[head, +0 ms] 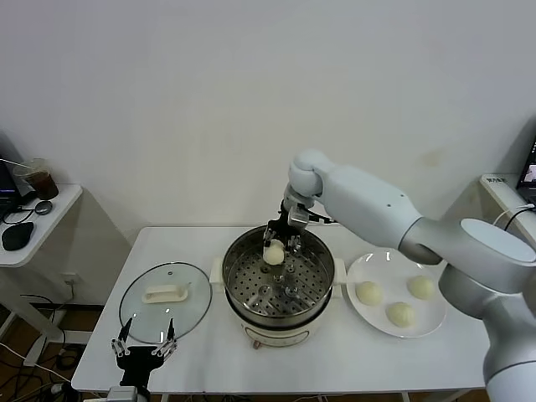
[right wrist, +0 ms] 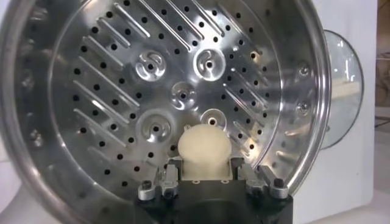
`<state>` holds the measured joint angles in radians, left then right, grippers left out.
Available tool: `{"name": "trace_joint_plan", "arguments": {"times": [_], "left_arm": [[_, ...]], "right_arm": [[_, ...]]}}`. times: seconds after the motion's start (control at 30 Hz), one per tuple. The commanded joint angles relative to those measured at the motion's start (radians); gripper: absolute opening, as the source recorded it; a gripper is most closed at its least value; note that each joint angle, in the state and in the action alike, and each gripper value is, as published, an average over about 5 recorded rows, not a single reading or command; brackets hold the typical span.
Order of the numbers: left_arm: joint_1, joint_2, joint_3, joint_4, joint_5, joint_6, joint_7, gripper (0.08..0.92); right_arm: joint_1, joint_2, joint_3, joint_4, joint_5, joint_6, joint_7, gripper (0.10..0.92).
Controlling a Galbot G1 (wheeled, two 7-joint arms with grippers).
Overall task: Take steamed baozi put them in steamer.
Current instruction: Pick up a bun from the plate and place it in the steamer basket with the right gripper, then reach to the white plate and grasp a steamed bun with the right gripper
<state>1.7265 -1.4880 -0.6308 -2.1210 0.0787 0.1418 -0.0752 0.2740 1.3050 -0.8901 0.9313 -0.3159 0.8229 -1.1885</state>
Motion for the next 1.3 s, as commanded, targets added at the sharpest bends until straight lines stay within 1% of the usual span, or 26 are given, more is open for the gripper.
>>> {"name": "trace_joint_plan", "arguments": {"times": [0.03, 0.17, 0.3, 0.4, 0.5, 0.6, 0.7, 0.77, 0.83, 0.9, 0.97, 1.07, 1.17, 1.3], "left_arm": [[0.000, 0.000, 0.000, 0.002, 0.000, 0.001, 0.001, 0.823], [-0.003, -0.001, 0.002, 0.006, 0.000, 0.002, 0.002, 0.823], [-0.003, -0.001, 0.003, 0.009, 0.000, 0.002, 0.001, 0.823], [-0.002, -0.001, 0.003, 0.010, 0.000, 0.002, 0.001, 0.823], [-0.001, -0.001, 0.003, 0.008, 0.000, 0.003, 0.001, 0.823], [0.000, 0.000, 0.002, 0.004, 0.000, 0.003, 0.002, 0.823], [0.002, 0.003, -0.001, 0.001, 0.000, 0.004, 0.004, 0.823], [0.002, 0.003, -0.004, 0.000, -0.002, 0.006, 0.006, 0.823], [0.000, 0.001, -0.010, 0.000, -0.009, 0.013, 0.009, 0.823], [-0.002, -0.001, -0.016, 0.001, -0.019, 0.019, 0.011, 0.823], [-0.004, -0.001, -0.020, 0.002, -0.024, 0.024, 0.014, 0.823], [-0.007, 0.002, -0.023, 0.001, -0.026, 0.026, 0.018, 0.823], [-0.009, 0.007, -0.027, -0.003, -0.028, 0.029, 0.021, 0.823], [-0.012, 0.013, -0.033, -0.004, -0.031, 0.032, 0.024, 0.823]], "right_arm": [[-0.012, 0.005, 0.005, -0.016, -0.025, 0.005, 0.028, 0.523], [-0.010, 0.004, 0.005, -0.021, -0.025, 0.005, 0.051, 0.624], [-0.003, 0.002, 0.004, -0.020, -0.001, 0.004, 0.051, 0.743], [0.008, -0.006, 0.010, -0.004, 0.016, 0.003, 0.036, 0.803], [0.034, -0.029, 0.013, 0.024, 0.073, -0.015, 0.015, 0.820], [0.079, -0.070, 0.008, 0.064, 0.193, -0.089, -0.005, 0.822], [0.126, -0.128, 0.014, 0.108, 0.356, -0.210, -0.022, 0.823], [0.157, -0.177, 0.028, 0.130, 0.466, -0.320, -0.021, 0.823], [0.187, -0.227, 0.035, 0.141, 0.551, -0.450, -0.019, 0.823], [0.210, -0.274, 0.033, 0.143, 0.604, -0.607, -0.023, 0.823], [0.221, -0.323, 0.030, 0.154, 0.622, -0.792, -0.024, 0.823], [0.214, -0.406, 0.031, 0.204, 0.585, -1.017, -0.015, 0.823], [0.198, -0.488, 0.032, 0.276, 0.548, -1.146, -0.015, 0.823], [0.173, -0.589, 0.034, 0.346, 0.523, -1.221, -0.041, 0.823]]}}
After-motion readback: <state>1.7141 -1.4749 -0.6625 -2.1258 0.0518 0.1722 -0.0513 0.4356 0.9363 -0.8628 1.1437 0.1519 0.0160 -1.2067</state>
